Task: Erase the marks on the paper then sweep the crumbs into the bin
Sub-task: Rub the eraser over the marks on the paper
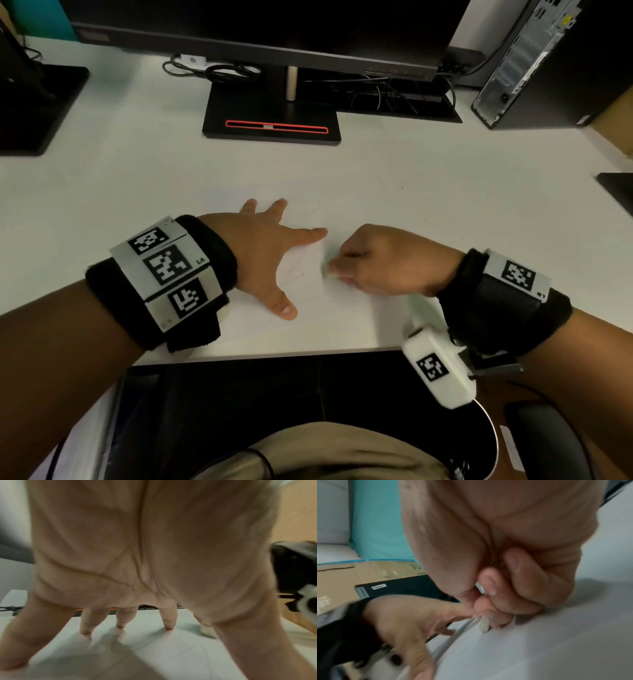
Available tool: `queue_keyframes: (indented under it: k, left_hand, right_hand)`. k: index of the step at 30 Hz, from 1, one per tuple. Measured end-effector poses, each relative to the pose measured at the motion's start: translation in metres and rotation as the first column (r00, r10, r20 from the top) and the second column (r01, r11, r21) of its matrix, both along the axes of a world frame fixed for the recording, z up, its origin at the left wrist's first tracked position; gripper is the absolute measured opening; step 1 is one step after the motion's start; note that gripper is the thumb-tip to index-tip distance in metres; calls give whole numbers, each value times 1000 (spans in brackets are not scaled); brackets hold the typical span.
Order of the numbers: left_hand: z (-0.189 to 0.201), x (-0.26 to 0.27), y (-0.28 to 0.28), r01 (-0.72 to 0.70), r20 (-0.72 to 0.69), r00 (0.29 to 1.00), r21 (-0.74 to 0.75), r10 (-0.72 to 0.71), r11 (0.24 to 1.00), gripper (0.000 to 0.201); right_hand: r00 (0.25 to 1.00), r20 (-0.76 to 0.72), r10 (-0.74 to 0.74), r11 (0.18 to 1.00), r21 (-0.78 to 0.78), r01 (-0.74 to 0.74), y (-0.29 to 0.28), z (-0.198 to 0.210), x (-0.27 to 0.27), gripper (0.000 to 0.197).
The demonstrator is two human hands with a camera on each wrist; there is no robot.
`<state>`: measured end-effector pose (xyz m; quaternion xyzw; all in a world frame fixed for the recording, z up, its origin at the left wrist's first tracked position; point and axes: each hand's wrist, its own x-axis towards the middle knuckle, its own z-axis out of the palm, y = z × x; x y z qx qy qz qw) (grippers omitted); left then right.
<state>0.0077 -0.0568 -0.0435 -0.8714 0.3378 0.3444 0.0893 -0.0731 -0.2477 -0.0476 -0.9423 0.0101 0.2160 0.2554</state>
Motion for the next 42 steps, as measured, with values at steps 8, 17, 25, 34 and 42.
queue_keyframes:
  k: [8, 17, 25, 34, 42]
  left_hand:
    - [0, 0, 0, 2, -5, 1000, 6, -2, 1000, 125]
    - [0, 0, -1, 5, -3, 1000, 10, -5, 1000, 124]
    - [4, -1, -1, 11, -4, 1000, 45, -10, 999, 129]
    - [8, -1, -5, 41, 12, 999, 97, -42, 994, 143]
    - [9, -1, -3, 9, -28, 1000, 54, -7, 998, 143]
  right_hand:
    - [997, -19, 75, 997, -5, -75, 4, 1, 6, 43]
    - [997, 9, 78, 997, 14, -78, -1, 1, 14, 46]
    - [980, 82, -181, 981, 90, 174, -19, 5, 13, 41]
    - [731, -667, -145, 170, 711, 682, 30, -5, -42, 26]
    - [565, -518, -642, -332, 852, 404, -8, -1, -27, 27]
